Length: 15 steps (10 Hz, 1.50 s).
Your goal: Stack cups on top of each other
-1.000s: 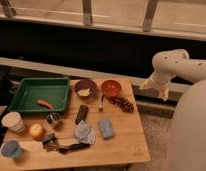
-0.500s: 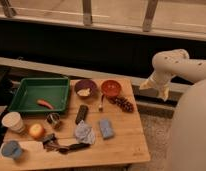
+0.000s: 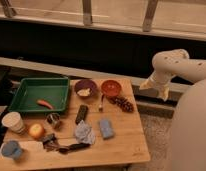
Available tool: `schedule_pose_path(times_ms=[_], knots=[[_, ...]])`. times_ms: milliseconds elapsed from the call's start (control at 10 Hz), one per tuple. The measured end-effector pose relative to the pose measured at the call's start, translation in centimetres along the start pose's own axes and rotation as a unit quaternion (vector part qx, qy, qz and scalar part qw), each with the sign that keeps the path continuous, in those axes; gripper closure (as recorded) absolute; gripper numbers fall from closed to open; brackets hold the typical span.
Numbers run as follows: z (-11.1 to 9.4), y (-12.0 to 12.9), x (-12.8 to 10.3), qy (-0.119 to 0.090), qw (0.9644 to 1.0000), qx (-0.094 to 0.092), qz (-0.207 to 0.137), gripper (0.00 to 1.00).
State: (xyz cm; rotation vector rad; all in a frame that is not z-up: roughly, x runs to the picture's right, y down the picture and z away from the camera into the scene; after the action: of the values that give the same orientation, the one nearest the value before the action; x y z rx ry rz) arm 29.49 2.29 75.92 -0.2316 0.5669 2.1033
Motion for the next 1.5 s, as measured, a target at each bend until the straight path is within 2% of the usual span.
schedule_pose_path(times_ms=[400,500,700,900,1100,1200,1300,1500], knots=[[-0.1,0.0,0.0,-0.001,1.0000,0.002,-0.001,0.20],[-0.2,0.1,0.3,0.000,0.9999,0.009,-0.012,0.20],[-0.3,2.1,1.4,0.002,0.9991,0.011,-0.042,0.20],[-0.2,6.5,3.8,0.011,0.9956,0.007,-0.093,0.20],[-0.3,10.9,6.3,0.022,0.9904,-0.008,-0.136,0.20],[-0.7,13.6,8.4,0.032,0.9857,-0.024,-0.164,0.20],[-1.0,15.3,9.9,0.041,0.9820,-0.037,-0.181,0.20],[-2.5,19.9,15.3,0.058,0.9682,-0.083,-0.229,0.20]])
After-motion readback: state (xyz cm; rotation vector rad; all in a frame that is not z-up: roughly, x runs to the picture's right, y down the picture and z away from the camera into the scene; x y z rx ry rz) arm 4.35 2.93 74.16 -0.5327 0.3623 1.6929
